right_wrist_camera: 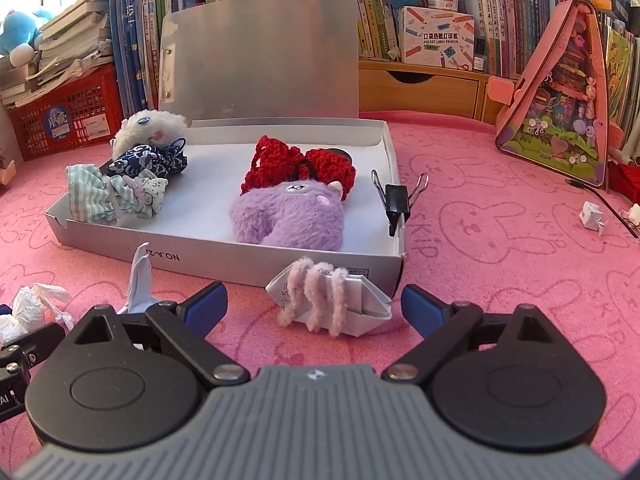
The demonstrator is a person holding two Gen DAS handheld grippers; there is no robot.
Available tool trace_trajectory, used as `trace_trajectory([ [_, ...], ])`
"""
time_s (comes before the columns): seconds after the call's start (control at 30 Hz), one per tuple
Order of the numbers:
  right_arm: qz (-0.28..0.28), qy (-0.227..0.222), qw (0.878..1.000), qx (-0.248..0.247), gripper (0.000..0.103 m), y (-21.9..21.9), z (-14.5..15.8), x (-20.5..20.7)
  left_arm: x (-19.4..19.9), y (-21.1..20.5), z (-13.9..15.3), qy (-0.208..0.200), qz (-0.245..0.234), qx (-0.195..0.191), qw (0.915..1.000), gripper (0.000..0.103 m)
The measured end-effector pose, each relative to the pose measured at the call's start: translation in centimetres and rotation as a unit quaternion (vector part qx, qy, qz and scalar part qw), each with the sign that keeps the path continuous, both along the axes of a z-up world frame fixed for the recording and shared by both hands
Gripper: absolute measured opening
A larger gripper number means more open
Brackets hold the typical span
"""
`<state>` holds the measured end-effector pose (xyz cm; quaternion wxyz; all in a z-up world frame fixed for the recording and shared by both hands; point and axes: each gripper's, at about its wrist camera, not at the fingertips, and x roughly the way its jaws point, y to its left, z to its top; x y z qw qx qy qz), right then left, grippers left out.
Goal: Organize objects
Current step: 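Move the left tool to the white tissue while the right tool approaches the folded paper, then close the left tool on the tissue while the right tool grips the folded paper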
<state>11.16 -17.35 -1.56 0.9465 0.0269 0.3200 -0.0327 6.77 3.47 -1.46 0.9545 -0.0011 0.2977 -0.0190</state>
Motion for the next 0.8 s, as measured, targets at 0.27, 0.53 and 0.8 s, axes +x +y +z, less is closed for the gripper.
trace_trajectory([
  [0.27,-0.010,-0.002,1.000,0.013,0.070,-0.8,0.1,-0.5,0.0,0.0,0.0,0.000,0.000,0.000,1.0000,0.075],
  [0.53,0.000,-0.013,1.000,0.007,0.061,-0.7,0.6,-1.3,0.0,0.0,0.0,0.000,0.000,0.000,1.0000,0.075],
  [0.8,0.016,-0.024,1.000,0.010,0.061,-0.6,1.1,-2.1,-0.2,-0.1,0.0,-0.006,0.014,0.008,0.9999,0.063],
])
